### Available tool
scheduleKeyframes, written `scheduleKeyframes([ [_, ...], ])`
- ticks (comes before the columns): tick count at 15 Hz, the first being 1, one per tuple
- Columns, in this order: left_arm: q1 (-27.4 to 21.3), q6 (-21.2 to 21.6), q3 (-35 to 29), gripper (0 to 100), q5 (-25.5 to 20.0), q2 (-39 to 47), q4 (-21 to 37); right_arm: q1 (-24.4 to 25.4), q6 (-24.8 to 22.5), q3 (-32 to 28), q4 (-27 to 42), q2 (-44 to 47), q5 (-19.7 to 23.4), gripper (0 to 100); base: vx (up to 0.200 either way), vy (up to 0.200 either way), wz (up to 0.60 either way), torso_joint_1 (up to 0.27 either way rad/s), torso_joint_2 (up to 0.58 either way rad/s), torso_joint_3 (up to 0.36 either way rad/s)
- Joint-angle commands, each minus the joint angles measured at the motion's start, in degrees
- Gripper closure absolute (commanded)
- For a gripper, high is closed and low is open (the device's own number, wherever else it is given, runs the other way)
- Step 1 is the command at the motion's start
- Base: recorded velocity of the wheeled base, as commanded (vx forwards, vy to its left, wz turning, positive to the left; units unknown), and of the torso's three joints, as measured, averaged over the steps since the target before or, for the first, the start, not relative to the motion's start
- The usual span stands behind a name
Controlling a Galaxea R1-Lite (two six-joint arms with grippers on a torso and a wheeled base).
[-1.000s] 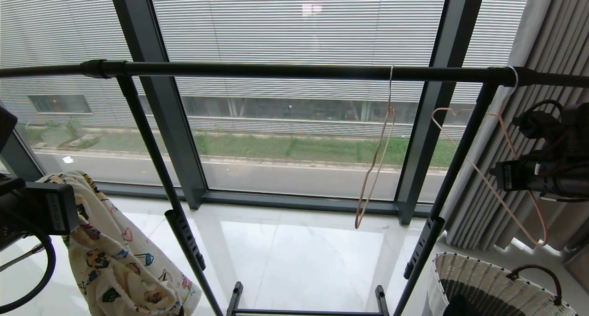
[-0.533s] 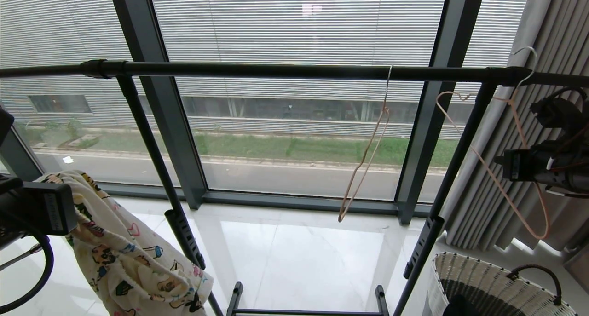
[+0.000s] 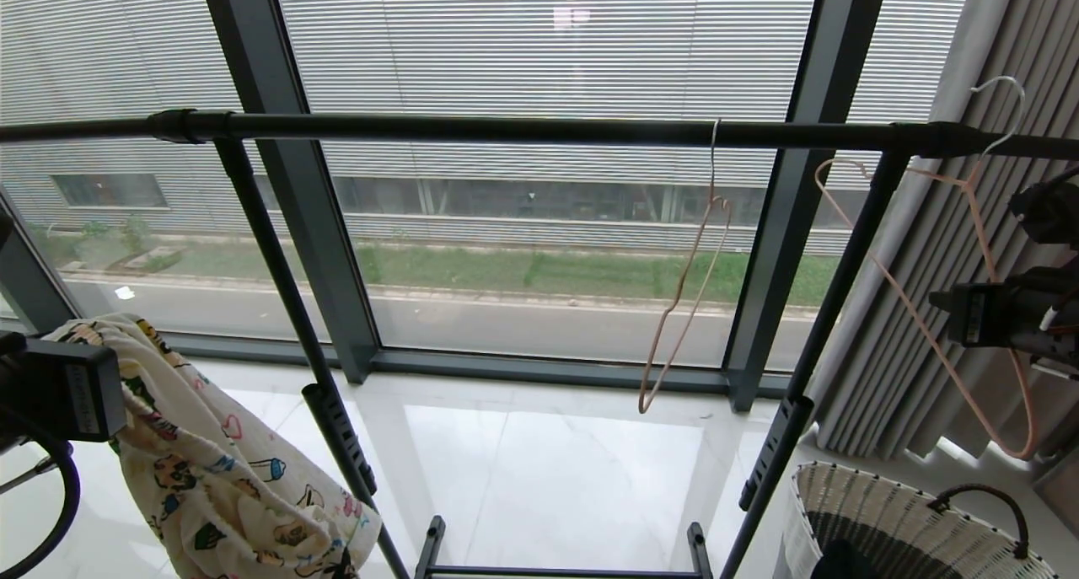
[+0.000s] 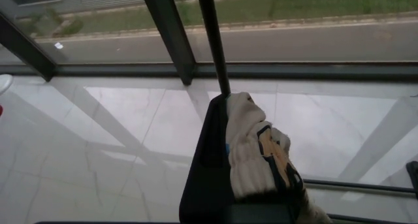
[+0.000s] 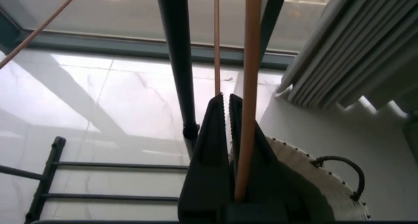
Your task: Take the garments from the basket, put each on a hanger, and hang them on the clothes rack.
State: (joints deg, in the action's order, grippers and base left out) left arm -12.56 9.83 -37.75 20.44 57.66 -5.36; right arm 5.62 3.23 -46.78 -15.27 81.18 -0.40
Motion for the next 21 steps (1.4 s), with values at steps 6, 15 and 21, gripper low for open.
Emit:
scheduleKeyframes([
  [6, 0.0, 0.0, 0.8, 100, 0.0, -1.5, 0.0, 0.0, -0.1, 2.7, 0.1, -4.2, -0.5, 100, -0.200, 0.000, 0.00, -0.001, 0.00, 0.004],
  [15, -0.1, 0.0, 1.8, 100, -0.1, -1.2, 0.0, 1.1, -0.9, 9.1, 0.2, -10.8, 0.1, 100, -0.178, 0.000, 0.00, 0.001, 0.00, 0.002],
  [21, -9.5, -5.5, -6.5, 100, 4.2, 12.8, -8.6, 20.0, -0.9, 11.9, 8.4, -20.0, 10.3, 100, 0.000, 0.000, 0.00, 0.000, 0.00, 0.000],
])
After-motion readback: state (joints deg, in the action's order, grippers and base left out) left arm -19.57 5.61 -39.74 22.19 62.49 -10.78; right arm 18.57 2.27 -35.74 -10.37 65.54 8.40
